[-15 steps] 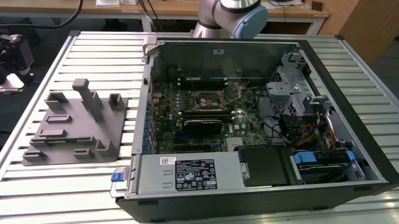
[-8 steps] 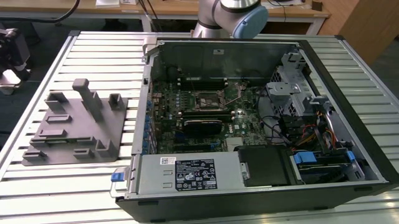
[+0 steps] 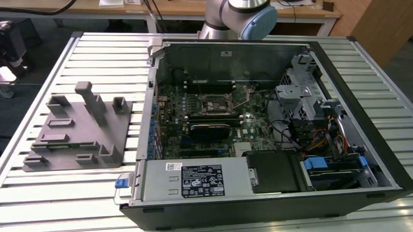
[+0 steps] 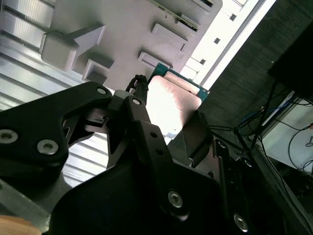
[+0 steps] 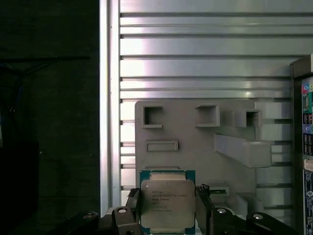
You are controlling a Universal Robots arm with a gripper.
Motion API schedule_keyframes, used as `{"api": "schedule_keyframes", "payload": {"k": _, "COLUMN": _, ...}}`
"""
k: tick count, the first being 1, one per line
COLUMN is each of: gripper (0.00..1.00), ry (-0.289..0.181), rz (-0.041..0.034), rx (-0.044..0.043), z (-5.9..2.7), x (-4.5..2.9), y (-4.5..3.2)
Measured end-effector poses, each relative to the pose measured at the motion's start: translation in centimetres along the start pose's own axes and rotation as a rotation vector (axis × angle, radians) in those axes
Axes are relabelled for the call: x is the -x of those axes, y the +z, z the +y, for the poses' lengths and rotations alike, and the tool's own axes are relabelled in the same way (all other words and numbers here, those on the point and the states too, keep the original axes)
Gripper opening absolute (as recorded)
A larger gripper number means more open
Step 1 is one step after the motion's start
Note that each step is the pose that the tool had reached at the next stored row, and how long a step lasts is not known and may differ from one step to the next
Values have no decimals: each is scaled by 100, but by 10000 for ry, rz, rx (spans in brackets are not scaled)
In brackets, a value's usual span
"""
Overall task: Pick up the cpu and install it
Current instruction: 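Pick up the cpu and move it towards the insertion slot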
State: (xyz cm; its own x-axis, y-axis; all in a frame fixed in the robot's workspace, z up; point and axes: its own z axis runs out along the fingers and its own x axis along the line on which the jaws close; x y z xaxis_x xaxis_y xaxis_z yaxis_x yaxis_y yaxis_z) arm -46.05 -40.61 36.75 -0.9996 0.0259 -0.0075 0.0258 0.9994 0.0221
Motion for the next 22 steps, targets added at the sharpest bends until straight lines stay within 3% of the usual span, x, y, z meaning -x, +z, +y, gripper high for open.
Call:
{"api": "schedule_keyframes", "payload": {"k": 19, "gripper": 53, "ry": 0, "rz": -1, "rx": 0, "z": 9, "x": 3, "y": -382}}
{"api": "schedule_keyframes", "payload": {"k": 22, "gripper": 53, "ry": 0, "rz": -3, "rx": 1, "z": 9, "x": 3, "y": -402}}
